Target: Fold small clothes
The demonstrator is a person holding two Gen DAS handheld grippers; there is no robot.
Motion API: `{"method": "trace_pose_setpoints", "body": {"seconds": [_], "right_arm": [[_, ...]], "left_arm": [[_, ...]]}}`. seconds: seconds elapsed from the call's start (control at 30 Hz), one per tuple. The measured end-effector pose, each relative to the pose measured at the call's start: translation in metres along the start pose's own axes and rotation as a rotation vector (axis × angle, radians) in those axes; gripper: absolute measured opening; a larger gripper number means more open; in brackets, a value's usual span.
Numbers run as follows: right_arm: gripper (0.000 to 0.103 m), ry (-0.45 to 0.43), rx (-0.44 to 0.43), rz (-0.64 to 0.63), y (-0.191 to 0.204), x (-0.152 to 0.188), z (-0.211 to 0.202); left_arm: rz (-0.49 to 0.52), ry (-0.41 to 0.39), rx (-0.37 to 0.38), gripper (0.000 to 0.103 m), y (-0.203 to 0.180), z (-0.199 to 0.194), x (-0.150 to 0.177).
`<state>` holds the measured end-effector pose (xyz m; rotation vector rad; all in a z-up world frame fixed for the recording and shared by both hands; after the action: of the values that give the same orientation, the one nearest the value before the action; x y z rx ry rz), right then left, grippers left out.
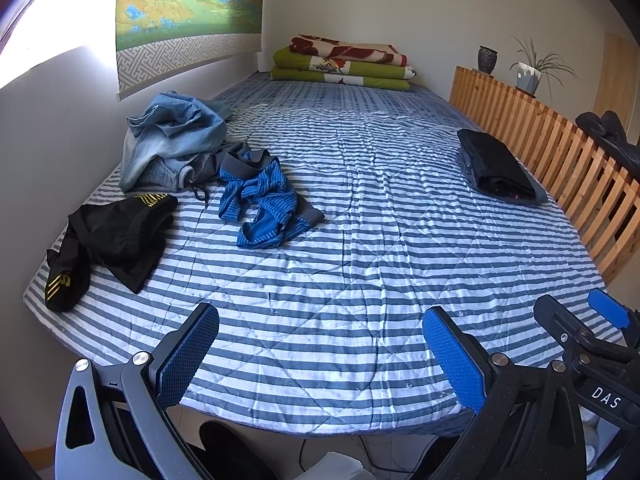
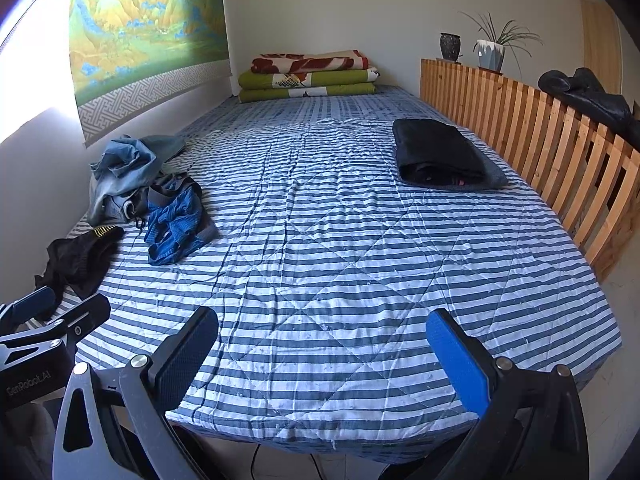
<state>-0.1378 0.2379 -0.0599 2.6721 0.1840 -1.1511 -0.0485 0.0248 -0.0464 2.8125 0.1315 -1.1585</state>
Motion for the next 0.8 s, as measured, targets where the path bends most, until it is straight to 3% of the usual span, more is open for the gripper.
{"method": "trace_pose_setpoints", "body": {"seconds": [0.8], "right_arm": [[0.102,0.015,-0.002,-0.003,0.0006,0.0026,0.0030]], "left_arm": [[-0.004,0.003,0.001,0.103,0.0019,0.0059,0.0035]]}}
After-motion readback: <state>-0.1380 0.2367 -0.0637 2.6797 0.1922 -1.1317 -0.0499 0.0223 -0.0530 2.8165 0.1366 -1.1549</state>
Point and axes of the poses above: each gripper's, at about its wrist camera, not at the fingertips, and z roughly the way its jaws point, y to its left, x to its underside, the point moved 3 cm from there along z, roughly the way its jaws point, and after that the axes turned 8 degrees about -x, right-handed, at the moved point
